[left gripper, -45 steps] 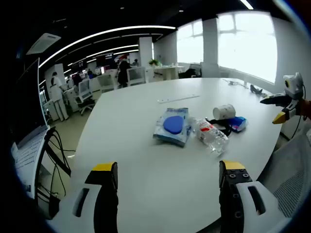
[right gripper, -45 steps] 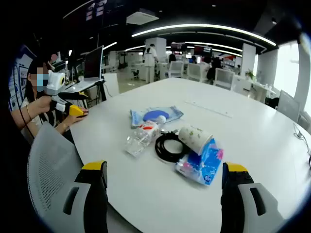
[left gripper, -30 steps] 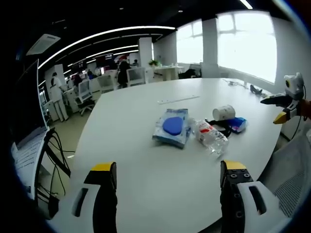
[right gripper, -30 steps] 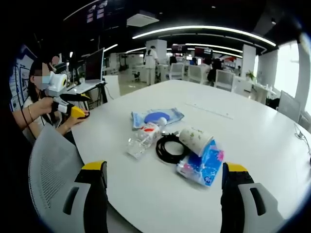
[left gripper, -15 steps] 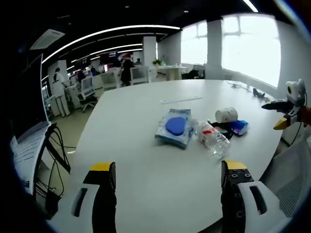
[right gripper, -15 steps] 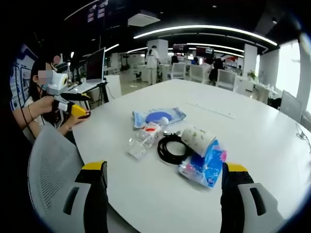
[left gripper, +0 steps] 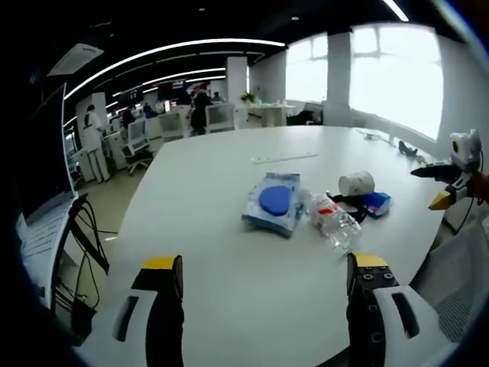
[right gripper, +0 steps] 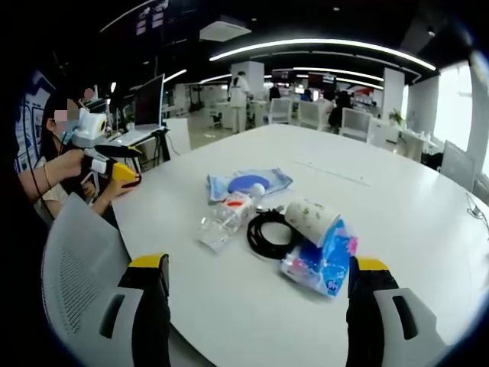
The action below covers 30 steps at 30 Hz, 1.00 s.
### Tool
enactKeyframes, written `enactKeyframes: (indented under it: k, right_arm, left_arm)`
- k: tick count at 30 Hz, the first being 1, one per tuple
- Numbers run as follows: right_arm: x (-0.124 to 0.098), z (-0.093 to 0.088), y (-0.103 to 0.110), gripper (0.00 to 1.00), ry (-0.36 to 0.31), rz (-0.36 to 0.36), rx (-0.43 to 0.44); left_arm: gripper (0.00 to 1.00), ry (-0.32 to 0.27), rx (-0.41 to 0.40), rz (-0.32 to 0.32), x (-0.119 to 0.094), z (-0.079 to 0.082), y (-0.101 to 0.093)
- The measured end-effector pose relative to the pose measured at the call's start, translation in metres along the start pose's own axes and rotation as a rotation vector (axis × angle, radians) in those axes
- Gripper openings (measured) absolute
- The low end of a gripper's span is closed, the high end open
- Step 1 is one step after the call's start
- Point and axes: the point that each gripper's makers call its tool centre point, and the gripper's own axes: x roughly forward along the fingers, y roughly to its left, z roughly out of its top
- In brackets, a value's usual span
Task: Arrange the tabletop items into an orderly group along one side of the table until the central work area is clear of visible clutter.
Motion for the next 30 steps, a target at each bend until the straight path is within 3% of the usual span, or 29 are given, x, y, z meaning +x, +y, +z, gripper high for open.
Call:
enactKeyframes:
  k: [30]
  right_arm:
    - [0.022, 0.01, -0.001, 0.9, -0.016, -0.022, 0.039]
  left_arm:
    - [0.84, 0.014, 0.017, -0.034, 0.025, 0.008, -0.016]
